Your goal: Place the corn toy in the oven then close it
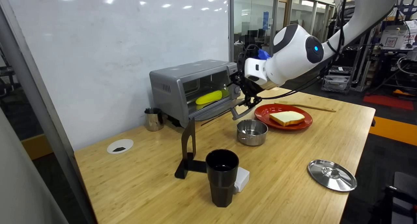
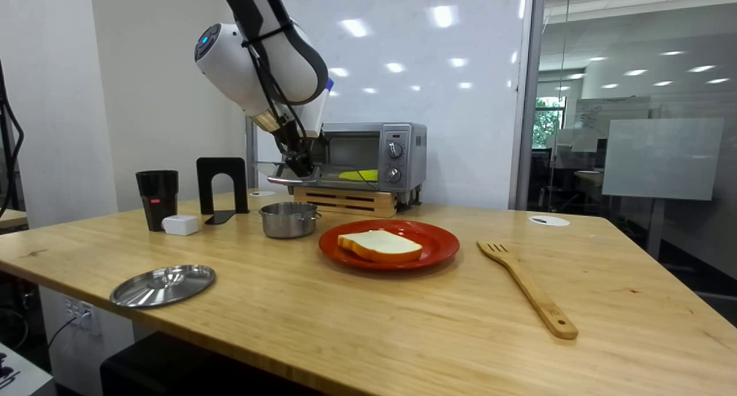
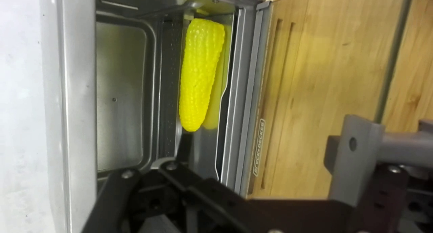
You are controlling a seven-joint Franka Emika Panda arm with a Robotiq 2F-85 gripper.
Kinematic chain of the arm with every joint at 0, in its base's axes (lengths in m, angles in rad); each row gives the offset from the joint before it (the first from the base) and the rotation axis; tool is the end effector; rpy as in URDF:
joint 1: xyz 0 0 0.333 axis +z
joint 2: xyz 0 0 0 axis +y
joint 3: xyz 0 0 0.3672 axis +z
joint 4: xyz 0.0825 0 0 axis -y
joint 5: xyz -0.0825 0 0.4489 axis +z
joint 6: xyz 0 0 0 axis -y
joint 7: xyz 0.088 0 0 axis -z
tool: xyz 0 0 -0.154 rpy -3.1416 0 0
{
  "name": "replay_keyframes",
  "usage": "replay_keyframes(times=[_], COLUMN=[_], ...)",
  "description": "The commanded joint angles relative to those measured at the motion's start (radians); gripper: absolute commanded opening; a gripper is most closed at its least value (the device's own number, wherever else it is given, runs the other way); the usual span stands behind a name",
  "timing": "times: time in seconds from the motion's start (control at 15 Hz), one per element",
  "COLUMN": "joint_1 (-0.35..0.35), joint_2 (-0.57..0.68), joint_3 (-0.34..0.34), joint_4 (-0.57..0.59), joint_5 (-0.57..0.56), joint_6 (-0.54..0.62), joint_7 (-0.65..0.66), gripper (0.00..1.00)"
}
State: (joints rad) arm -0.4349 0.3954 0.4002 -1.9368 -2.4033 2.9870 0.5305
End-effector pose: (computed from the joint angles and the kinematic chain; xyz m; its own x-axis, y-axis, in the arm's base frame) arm 0.6914 0.0095 0.2687 -0.0334 0.9868 -0.1586 0.5883 0.1477 0.7950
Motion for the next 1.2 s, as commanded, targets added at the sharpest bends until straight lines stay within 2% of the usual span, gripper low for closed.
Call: replay_keyframes(times=[0.0,0.8,1.13], joint_1=[0.019,0.022,0.022], joint_2=[-0.005,-0.003,0.000], joint_3=[-0.030,-0.030,-0.029], joint_4=[0.025,0.049,0.054], joint_5=[0.079,0.362,0.516], joint_6=[0.007,-0.017,-0.030], joint_7=[-0.050,-0.175,-0.239], gripper=[1.00,1.00,1.00])
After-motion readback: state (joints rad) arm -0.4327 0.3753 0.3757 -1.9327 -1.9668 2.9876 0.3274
